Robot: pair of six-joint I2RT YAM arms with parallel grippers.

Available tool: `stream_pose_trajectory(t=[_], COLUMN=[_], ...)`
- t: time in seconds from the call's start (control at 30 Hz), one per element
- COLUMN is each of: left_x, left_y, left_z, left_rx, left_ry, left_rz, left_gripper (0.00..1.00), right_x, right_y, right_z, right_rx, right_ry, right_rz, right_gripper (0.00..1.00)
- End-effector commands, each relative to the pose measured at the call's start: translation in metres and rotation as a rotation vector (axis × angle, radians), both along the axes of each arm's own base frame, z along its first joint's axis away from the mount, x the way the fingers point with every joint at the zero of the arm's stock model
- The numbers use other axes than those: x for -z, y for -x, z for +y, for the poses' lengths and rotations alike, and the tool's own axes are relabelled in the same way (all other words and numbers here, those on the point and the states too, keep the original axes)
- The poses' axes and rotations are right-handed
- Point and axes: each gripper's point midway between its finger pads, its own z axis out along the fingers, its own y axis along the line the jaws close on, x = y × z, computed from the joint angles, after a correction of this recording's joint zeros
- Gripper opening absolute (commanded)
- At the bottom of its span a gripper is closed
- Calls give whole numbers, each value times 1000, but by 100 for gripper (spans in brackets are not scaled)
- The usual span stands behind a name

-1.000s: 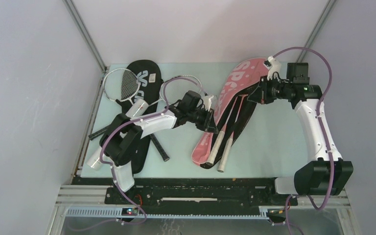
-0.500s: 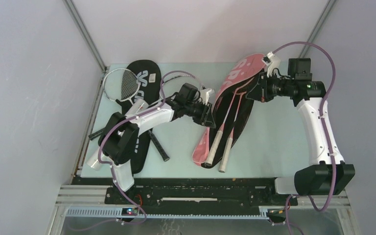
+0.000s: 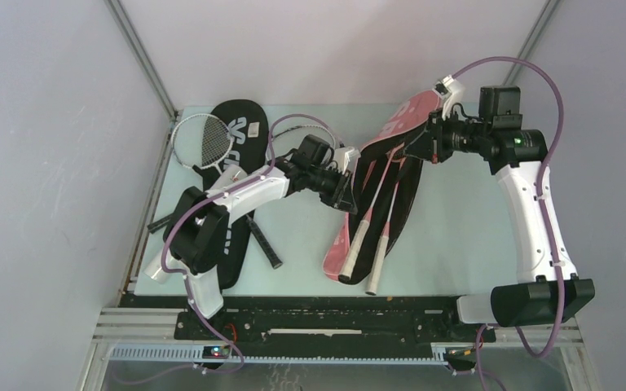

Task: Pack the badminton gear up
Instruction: Adjust the racket bag at the center of the board.

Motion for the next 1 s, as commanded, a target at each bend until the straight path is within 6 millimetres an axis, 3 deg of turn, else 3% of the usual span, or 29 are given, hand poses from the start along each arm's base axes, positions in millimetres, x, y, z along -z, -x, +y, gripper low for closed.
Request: stream_pose_trajectory(t=[0.0,0.2,0.37,0.57,0.7,0.83,0.97], left_x=[-27,-34,-46,-84,-108,-106,-87], left_y=[-2,-13,-22,-23,-6,13,10], left_z=[4,13,24,33,27,10,-1], left_rx=[66,73,47,52,113,183,173], left_ry=[35,18,10,54,98,90,35], left_rz=[-93,-183,-278,-488,-555,-570,-584], left_gripper=[30,46,60,79,88,89,90], right_x=[-41,-14,-7,-10,-5,-1,-3], right_y=[-3,-35,-43,-49,-52,-52,-51], right_z=[11,7,11,23,27,29,29], right_rx=[-5,94,105,104,114,109,103], right_ry=[-36,-24,-38,-37,-59,-67,-77], right_rz=[-128,-82,-66,-95,-56,-37,-32], right_gripper=[0,0,0,0,0,0,0])
